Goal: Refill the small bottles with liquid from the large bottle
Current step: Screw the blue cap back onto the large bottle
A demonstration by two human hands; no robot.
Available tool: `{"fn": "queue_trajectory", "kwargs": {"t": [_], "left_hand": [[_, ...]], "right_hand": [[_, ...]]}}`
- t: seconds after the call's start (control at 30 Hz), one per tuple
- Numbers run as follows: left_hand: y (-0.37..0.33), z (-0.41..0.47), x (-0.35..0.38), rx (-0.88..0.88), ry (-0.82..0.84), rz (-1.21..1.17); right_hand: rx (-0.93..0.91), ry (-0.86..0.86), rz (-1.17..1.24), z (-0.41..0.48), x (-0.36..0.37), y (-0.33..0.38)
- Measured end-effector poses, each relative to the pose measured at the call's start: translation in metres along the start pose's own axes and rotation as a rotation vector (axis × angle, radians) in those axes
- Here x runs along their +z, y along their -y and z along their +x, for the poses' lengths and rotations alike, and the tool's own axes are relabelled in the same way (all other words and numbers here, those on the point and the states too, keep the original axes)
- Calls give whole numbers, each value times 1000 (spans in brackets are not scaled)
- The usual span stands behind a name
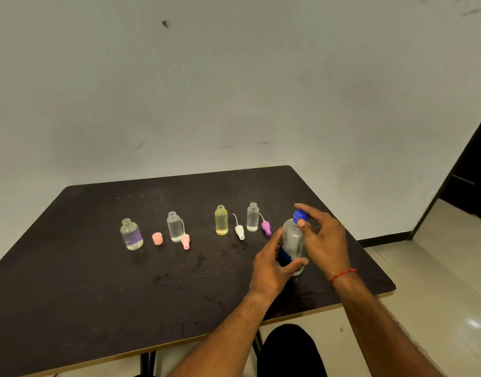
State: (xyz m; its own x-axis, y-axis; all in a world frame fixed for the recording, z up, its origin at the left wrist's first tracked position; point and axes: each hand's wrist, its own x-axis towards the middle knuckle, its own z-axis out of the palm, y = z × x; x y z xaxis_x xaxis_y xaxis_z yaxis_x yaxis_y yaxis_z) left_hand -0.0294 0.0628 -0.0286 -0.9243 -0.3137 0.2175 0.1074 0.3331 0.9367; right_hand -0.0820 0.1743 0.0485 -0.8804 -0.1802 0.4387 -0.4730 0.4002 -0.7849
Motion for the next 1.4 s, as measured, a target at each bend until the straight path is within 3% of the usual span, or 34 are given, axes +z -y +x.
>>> {"fn": "queue_trajectory", "kwargs": {"t": [0.2, 0.47, 0.7, 0.97, 1.4], "left_hand": [[-1, -1, 1, 7, -6, 1], [-1, -1, 1, 27, -9, 7], [2, 0, 1, 23, -1, 19], [2, -1, 0, 20, -11, 4], [-5, 12, 12, 17, 46, 18]], "right_hand": [[29, -91, -57, 4, 5, 2], [-26, 13, 61, 1, 1, -1], [0, -88, 6, 4, 5, 4], [-44, 21, 72, 1, 0, -1], [47, -130, -61, 13, -1, 0]]}}
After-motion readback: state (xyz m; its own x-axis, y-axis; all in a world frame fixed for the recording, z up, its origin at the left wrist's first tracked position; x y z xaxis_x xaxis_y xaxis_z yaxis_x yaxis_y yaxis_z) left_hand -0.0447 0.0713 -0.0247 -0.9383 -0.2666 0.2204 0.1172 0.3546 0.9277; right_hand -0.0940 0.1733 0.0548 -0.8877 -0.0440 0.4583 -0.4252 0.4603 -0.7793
